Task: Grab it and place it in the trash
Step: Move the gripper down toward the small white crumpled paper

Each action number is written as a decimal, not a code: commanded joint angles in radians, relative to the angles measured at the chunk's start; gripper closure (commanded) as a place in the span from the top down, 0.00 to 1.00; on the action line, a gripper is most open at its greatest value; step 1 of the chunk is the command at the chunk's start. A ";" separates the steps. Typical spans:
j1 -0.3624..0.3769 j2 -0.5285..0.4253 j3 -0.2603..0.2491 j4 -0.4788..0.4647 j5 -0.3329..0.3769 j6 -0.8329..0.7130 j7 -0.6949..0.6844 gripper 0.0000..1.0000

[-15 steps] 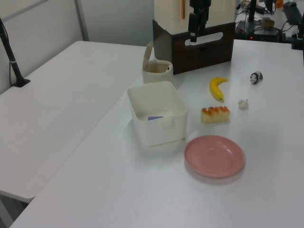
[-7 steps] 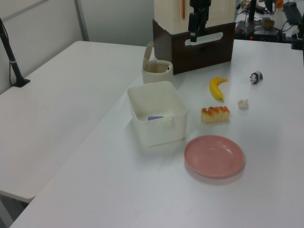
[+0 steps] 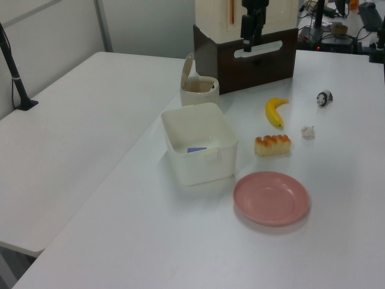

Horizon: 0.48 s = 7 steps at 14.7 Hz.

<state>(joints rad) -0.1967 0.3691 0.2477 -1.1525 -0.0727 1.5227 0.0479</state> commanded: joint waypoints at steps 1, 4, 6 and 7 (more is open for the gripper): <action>-0.004 -0.045 0.002 -0.033 -0.032 -0.049 -0.031 1.00; -0.006 -0.068 0.001 -0.046 -0.024 -0.042 -0.059 1.00; -0.010 -0.090 0.001 -0.082 -0.019 -0.036 -0.074 1.00; -0.012 -0.102 0.001 -0.099 -0.016 -0.023 -0.074 1.00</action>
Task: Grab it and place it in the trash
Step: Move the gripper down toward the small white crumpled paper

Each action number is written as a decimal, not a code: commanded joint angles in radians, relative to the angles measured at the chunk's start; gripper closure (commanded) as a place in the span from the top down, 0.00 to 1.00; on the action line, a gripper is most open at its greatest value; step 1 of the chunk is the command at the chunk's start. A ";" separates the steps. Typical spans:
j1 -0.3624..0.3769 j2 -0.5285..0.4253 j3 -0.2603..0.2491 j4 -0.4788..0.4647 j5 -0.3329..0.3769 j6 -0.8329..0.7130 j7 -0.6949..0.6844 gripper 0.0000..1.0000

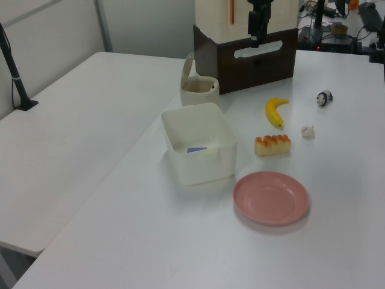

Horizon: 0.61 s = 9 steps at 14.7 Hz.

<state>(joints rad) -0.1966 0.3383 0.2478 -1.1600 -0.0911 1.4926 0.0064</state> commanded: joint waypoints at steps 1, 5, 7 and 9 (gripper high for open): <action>-0.013 -0.087 0.001 -0.113 0.004 0.027 -0.032 1.00; -0.014 -0.159 0.001 -0.236 0.005 0.107 -0.032 1.00; -0.012 -0.221 -0.001 -0.352 0.005 0.156 -0.032 1.00; -0.003 -0.277 -0.001 -0.462 0.005 0.210 -0.032 1.00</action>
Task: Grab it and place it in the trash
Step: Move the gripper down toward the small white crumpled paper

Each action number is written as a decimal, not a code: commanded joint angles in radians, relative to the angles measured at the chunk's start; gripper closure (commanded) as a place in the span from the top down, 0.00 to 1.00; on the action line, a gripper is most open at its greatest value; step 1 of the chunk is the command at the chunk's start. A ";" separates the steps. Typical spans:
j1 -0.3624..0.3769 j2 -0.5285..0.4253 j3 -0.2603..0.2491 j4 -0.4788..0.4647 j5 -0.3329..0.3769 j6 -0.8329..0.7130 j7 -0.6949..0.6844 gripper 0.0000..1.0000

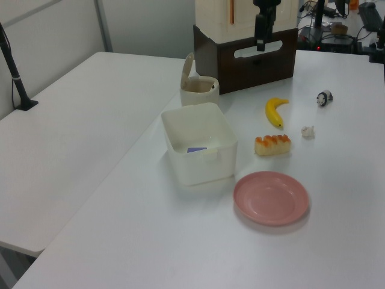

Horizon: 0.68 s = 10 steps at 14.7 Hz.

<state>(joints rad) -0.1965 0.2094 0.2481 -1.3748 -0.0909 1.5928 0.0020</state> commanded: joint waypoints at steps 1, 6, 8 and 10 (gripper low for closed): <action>0.000 -0.168 -0.001 -0.292 0.005 0.136 -0.028 1.00; 0.028 -0.219 -0.003 -0.467 -0.013 0.216 -0.028 0.98; 0.028 -0.220 -0.004 -0.500 -0.026 0.234 -0.028 0.95; 0.029 -0.220 -0.004 -0.544 -0.042 0.252 -0.028 0.94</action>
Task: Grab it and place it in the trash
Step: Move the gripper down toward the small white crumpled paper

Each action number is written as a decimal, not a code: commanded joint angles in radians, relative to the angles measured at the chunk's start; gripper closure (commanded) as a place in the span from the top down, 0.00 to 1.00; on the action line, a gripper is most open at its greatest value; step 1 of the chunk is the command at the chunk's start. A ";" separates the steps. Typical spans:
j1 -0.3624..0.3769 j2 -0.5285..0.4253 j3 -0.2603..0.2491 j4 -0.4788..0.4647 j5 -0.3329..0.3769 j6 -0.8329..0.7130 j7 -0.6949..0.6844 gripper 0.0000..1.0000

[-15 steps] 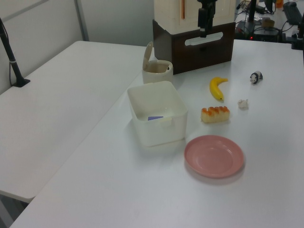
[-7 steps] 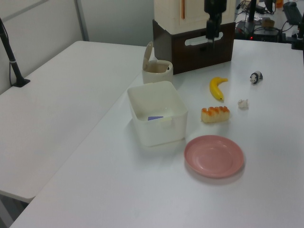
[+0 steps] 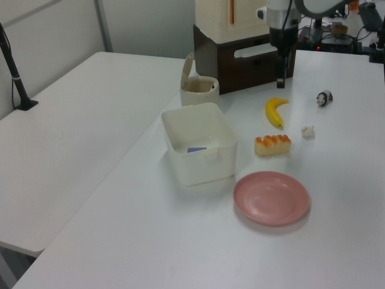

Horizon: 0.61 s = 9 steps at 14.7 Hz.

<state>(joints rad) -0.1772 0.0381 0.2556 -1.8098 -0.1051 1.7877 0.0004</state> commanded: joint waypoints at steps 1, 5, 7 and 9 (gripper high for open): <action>0.011 -0.050 -0.012 -0.141 -0.044 0.079 -0.026 0.93; 0.015 -0.052 -0.012 -0.244 -0.093 0.182 -0.022 0.90; 0.015 -0.059 -0.012 -0.296 -0.116 0.234 -0.017 0.90; 0.015 -0.066 -0.013 -0.348 -0.136 0.269 -0.016 0.90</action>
<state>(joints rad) -0.1768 0.0321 0.2555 -2.0585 -0.2133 2.0008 0.0000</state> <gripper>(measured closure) 0.097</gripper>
